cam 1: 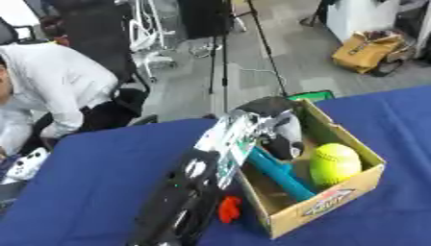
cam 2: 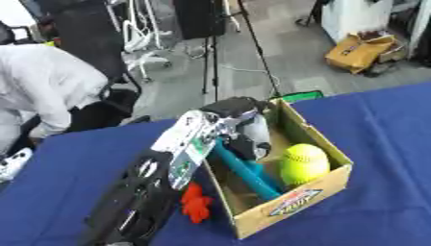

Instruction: Pick up objects on the table and place them in the box.

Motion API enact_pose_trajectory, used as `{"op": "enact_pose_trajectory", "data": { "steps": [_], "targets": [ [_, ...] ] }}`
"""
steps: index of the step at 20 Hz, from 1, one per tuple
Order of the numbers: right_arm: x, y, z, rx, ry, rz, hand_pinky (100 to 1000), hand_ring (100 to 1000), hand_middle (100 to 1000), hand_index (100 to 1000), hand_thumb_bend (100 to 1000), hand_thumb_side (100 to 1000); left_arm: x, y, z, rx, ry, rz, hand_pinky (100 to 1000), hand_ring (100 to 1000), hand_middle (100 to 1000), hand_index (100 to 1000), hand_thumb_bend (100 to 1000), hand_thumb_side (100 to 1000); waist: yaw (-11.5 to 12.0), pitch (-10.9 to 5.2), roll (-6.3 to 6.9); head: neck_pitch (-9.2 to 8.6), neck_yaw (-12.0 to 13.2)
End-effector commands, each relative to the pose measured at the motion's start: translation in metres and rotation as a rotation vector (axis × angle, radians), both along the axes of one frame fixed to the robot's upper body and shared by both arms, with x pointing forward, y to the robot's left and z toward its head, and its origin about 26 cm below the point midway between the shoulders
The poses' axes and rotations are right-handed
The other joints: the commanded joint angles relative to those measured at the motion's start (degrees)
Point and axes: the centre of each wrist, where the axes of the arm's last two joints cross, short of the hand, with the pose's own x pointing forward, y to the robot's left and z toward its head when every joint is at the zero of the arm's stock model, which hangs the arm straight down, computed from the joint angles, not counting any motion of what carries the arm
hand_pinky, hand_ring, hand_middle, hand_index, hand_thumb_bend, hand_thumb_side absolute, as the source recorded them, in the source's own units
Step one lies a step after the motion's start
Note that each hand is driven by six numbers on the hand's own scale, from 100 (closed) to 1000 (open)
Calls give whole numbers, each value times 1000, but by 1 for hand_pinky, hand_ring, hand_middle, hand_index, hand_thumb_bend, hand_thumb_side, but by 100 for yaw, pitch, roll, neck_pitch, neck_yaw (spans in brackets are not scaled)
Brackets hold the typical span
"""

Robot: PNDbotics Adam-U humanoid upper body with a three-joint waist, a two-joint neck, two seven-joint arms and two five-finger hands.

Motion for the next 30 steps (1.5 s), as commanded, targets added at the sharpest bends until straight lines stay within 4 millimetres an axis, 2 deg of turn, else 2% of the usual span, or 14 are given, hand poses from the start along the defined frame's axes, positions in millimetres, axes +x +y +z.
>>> {"op": "enact_pose_trajectory", "data": {
  "steps": [1,2,3,4,5,7,9,11,13,16,21,24,27,30],
  "targets": [
    [-1,1,9,-27,-20,13,837,825,688,695,100,745,3,-1,6,-50,-61,-15,153,523,639,1000,100,152,-24,-71,-53,-88,43],
    [-1,1,9,-27,-20,13,837,825,688,695,100,745,4,-1,3,-55,-65,-18,358,669,756,1000,100,171,-29,-69,-52,-92,45],
    [-1,1,9,-27,-20,14,837,825,688,695,100,745,5,-1,1,-56,-71,-20,358,669,756,1000,100,171,-28,-67,-53,-98,45],
    [-1,1,9,-27,-21,15,837,825,688,695,100,745,6,-2,0,-55,-75,-23,628,805,838,1000,100,204,-26,-65,-54,-99,47],
    [-1,1,9,-27,-21,16,837,825,688,695,100,745,6,-2,-1,-50,-80,-28,628,805,838,1000,100,204,-22,-64,-56,-100,49],
    [-1,1,9,-27,-22,18,836,825,688,695,100,745,6,-3,-2,-41,-90,-32,728,838,852,1000,100,208,-19,-62,-58,-104,53],
    [-1,1,9,-28,-22,19,836,825,689,695,100,745,6,-4,-1,-33,-102,-40,928,935,938,1000,100,229,-26,-62,-60,-111,57],
    [0,1,10,-28,-23,21,836,825,689,694,100,746,6,-5,0,-24,-117,-50,986,975,987,1000,100,274,-37,-61,-62,-118,60],
    [0,1,10,-29,-23,22,836,825,689,694,100,746,5,-5,0,-20,-129,-59,1000,1000,1000,1000,108,393,-48,-61,-66,-119,66],
    [0,1,10,-29,-24,23,836,825,689,694,100,746,6,-5,0,-12,-140,-68,1000,1000,1000,1000,197,495,-52,-62,-69,-121,69],
    [0,1,10,-28,-25,24,835,824,688,692,100,743,6,-6,3,9,-156,-82,1000,1000,1000,1000,229,492,-42,-70,-76,-124,62],
    [-1,1,10,-28,-24,22,835,824,689,692,100,743,4,-7,6,9,-169,-92,1000,1000,1000,1000,204,464,-28,-78,-86,-113,50],
    [-1,0,9,-27,-21,17,835,824,689,691,100,742,-2,-6,14,-18,-191,-116,1000,992,1000,1000,100,497,16,-100,-110,-80,18],
    [-3,-2,8,-28,-17,8,835,824,690,691,100,742,-19,-2,31,-87,-247,-171,1000,968,1000,1000,100,543,89,-123,-133,-40,-39]
  ]
}}
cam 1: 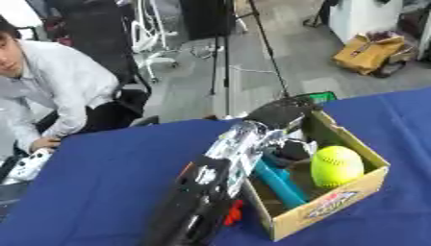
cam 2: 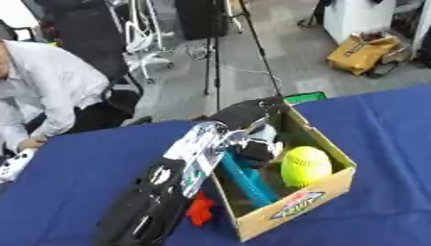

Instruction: Pick up objects on the table and place them in the box.

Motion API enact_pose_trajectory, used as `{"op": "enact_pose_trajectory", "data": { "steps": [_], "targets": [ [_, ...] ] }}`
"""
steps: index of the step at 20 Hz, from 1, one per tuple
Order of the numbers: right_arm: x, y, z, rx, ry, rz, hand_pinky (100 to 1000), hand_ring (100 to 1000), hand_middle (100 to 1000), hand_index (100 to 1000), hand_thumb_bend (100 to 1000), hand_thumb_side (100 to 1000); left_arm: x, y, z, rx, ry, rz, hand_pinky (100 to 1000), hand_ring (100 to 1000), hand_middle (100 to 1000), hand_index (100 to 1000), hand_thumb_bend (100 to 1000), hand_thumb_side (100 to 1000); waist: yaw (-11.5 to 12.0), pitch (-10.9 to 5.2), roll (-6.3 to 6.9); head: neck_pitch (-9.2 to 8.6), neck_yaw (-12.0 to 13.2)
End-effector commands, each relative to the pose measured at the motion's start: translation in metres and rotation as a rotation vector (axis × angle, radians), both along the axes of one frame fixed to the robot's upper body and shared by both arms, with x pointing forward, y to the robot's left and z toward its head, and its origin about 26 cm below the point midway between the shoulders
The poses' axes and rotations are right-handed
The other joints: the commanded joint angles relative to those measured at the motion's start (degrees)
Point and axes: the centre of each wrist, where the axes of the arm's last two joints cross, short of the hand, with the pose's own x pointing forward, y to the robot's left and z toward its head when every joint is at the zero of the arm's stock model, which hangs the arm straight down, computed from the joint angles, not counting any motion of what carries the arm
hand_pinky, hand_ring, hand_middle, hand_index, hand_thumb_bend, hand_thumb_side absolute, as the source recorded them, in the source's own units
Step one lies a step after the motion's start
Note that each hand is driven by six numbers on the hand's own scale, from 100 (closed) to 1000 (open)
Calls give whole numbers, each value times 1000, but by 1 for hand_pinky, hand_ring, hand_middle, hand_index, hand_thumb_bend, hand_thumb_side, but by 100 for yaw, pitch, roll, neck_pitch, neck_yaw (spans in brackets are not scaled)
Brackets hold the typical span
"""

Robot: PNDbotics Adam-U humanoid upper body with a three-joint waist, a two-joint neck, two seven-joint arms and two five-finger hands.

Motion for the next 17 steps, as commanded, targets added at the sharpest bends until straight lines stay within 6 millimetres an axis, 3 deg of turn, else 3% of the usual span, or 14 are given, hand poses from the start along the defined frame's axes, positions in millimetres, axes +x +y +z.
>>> {"op": "enact_pose_trajectory", "data": {
  "steps": [1,4,8,9,12,16,17],
  "targets": [
    [-4,-3,9,-25,-17,-9,835,824,690,691,100,743,-19,8,31,-67,-95,-65,1000,968,1000,1000,100,544,38,-134,-125,19,-51],
    [-5,-5,8,-27,-14,-21,835,823,690,692,100,745,-51,25,52,-224,-187,-153,903,929,981,1000,100,657,133,-149,-144,61,-121],
    [-6,-7,8,-26,-11,-33,835,823,690,692,100,746,-92,50,69,-397,-239,-233,885,922,977,1000,100,684,205,-153,-158,92,-166],
    [-6,-7,7,-26,-11,-33,834,823,691,692,100,745,-101,61,72,-460,-267,-243,836,903,962,1000,100,793,254,-156,-184,115,-183],
    [-8,-10,7,-18,-10,-51,834,823,691,692,100,745,-130,97,72,-688,-362,-286,830,900,961,1000,100,813,355,-163,-234,136,-239],
    [-10,-12,7,-12,-11,-71,835,823,692,693,100,749,-132,134,51,-919,-521,-375,812,897,954,1000,100,852,471,-159,-312,183,-259],
    [-10,-13,7,-12,-12,-72,835,822,693,694,100,752,-131,140,47,-956,-543,-387,818,892,947,1000,163,833,491,-156,-323,205,-252]
  ]
}}
